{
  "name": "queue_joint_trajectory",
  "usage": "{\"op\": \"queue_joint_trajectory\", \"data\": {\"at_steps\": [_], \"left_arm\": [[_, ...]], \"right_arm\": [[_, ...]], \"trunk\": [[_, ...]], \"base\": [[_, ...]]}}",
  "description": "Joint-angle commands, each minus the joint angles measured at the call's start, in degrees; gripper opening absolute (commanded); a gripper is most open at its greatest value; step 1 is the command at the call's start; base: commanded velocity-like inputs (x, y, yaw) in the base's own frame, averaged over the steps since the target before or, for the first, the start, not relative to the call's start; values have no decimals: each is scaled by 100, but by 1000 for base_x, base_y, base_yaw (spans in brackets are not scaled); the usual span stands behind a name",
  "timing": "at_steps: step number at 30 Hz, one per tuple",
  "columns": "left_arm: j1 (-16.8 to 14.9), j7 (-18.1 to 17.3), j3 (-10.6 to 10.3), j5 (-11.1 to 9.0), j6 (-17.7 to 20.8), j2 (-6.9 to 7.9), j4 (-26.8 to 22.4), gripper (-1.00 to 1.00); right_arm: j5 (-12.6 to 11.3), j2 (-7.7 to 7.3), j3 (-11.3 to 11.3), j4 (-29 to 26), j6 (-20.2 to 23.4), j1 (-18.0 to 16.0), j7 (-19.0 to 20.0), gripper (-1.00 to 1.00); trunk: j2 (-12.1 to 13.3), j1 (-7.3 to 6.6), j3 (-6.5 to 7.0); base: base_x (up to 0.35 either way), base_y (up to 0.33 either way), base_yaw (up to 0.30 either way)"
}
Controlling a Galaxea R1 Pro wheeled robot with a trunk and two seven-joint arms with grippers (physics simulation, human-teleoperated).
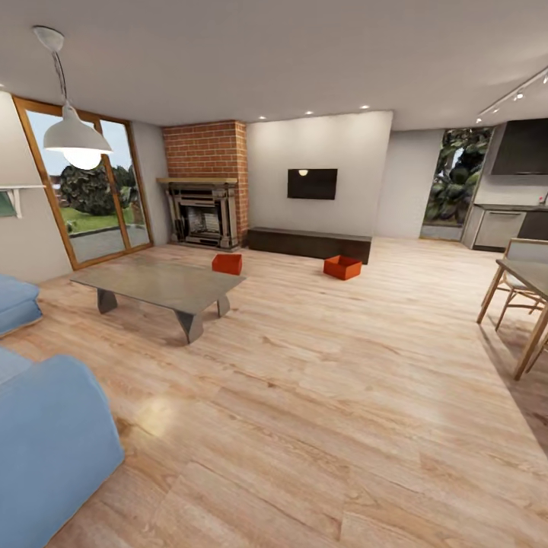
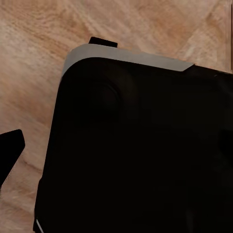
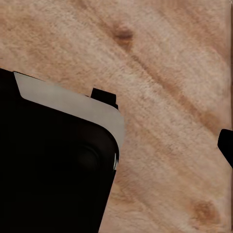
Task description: Move the two storage containers from the living room to the garage. In the garage, place one container on the floor and stack the other container on top of it (either order is fine).
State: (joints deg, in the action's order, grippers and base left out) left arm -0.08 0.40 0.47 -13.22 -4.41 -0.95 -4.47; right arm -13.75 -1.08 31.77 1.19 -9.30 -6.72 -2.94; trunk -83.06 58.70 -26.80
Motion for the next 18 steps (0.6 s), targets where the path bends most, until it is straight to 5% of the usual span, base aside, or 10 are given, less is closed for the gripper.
{"op": "queue_joint_trajectory", "data": {"at_steps": [1, 18], "left_arm": [[-1, 4, 0, -26, -14, -1, -2, 100], [-1, 4, -3, -26, -16, -2, -2, 100]], "right_arm": [[-49, 2, 49, 13, -28, -5, -5, 100], [-31, 6, 48, 13, -36, -5, -5, 100]], "trunk": [[-2, 3, -5], [-2, 3, -5]], "base": [[326, 0, 0], [326, 0, 0]]}}
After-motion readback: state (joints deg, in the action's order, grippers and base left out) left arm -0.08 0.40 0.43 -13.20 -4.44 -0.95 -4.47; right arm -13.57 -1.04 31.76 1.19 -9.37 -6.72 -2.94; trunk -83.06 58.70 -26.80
